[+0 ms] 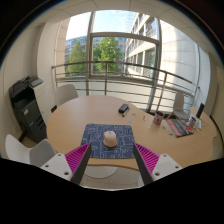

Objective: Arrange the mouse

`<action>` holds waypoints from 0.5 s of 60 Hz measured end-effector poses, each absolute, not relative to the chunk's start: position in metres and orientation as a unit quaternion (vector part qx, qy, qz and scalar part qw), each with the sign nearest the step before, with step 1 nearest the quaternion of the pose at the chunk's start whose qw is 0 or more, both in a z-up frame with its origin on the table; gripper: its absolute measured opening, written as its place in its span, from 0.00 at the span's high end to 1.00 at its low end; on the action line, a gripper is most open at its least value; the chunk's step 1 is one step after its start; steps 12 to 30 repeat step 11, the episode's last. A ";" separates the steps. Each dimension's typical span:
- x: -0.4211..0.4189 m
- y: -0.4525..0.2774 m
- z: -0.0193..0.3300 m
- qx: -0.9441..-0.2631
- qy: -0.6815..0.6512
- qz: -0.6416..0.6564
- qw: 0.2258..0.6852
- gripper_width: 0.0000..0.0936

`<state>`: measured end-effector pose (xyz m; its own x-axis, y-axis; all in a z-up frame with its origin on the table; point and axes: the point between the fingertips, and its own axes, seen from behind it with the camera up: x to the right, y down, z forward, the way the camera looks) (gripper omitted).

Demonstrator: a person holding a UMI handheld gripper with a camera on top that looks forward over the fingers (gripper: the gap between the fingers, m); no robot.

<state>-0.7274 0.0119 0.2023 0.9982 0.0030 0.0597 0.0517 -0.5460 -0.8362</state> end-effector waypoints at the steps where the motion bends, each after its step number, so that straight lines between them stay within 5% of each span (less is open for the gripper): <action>1: -0.727 0.010 0.202 -0.879 -0.017 -0.026 0.476 0.10; 30: -0.728 0.002 0.207 -0.877 -0.021 -0.028 0.479 0.10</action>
